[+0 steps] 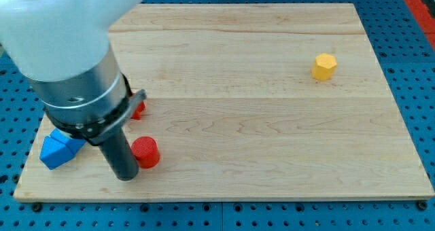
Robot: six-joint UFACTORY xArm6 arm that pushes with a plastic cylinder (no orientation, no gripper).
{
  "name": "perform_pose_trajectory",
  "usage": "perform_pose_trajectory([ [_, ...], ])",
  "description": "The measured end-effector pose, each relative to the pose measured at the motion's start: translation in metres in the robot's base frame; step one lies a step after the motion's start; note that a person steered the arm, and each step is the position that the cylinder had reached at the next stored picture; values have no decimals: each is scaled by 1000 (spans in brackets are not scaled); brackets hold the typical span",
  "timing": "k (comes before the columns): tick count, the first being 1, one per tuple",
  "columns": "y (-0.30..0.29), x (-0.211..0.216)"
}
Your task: Place the red circle below the red star
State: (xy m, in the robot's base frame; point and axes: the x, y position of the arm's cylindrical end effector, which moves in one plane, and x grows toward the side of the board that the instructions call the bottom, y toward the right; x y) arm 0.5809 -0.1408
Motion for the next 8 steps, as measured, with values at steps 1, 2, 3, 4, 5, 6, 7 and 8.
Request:
perform_pose_trajectory([
  [1, -12, -9],
  [2, -28, -17],
  [3, -60, -22],
  [4, -59, -22],
  [5, -57, -22],
  [6, -36, -4],
  [7, 19, 12],
  [8, 72, 4],
])
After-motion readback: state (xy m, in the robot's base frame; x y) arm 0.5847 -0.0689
